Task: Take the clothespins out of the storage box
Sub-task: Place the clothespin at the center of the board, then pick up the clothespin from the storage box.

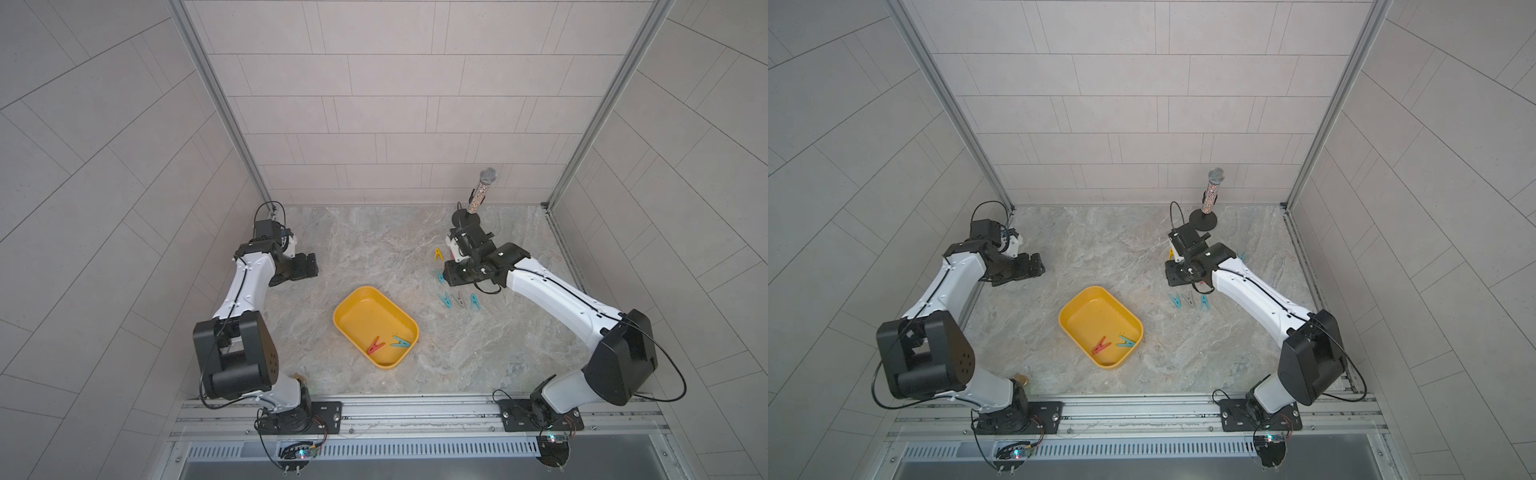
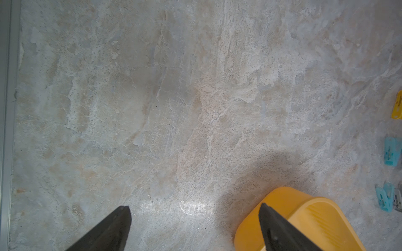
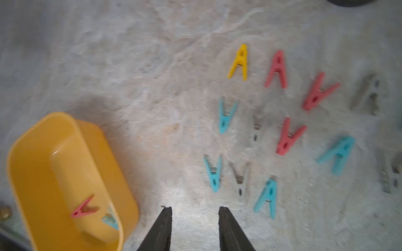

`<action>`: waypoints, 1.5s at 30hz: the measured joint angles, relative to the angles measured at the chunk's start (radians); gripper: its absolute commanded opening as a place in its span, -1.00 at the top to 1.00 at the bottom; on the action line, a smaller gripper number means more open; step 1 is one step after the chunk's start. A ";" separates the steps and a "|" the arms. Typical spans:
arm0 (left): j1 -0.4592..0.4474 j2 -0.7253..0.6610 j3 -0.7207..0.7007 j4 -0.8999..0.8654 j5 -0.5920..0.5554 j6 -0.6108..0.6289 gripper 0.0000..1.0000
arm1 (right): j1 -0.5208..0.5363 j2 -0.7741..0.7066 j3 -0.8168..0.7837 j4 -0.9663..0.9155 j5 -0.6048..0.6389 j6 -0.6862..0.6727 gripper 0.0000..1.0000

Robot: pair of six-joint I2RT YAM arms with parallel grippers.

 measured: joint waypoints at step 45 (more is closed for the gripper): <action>0.006 0.000 0.000 0.000 0.000 0.000 -1.00 | 0.418 0.724 0.481 -0.208 -0.228 0.035 0.00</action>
